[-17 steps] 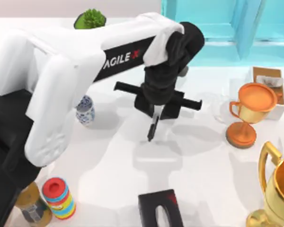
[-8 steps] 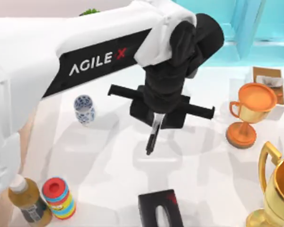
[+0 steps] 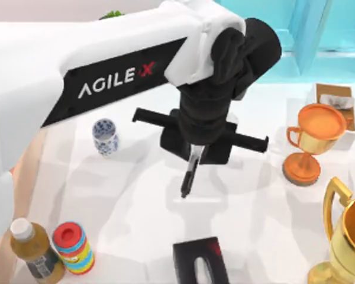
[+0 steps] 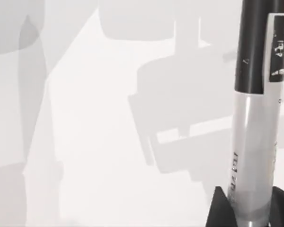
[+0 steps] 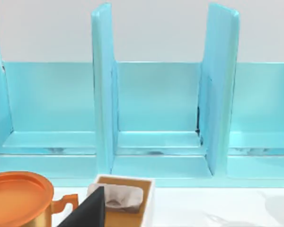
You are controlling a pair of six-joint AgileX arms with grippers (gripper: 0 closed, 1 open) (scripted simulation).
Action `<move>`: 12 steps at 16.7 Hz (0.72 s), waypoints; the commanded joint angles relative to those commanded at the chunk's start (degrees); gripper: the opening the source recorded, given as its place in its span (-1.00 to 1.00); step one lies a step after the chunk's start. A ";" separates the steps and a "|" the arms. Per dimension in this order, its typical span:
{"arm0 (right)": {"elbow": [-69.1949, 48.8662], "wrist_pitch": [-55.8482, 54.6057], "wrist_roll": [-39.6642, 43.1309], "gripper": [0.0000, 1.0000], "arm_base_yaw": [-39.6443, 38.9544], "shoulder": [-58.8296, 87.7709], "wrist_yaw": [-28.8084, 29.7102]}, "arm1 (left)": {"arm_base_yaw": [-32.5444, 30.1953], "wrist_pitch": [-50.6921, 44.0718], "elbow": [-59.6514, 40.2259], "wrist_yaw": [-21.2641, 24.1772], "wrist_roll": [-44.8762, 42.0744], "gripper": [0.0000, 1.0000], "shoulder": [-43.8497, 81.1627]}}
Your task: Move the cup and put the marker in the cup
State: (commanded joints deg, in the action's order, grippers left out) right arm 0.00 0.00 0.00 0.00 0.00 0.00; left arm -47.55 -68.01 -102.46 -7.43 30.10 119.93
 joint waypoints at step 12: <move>0.00 0.00 0.00 1.00 0.00 0.00 0.00 | 4.85 45.69 30.13 -5.67 -10.81 -1.00 -12.22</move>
State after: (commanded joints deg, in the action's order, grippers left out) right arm 0.00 0.00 0.00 0.00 0.00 0.00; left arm -42.69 -22.33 -72.32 -13.10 19.29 107.72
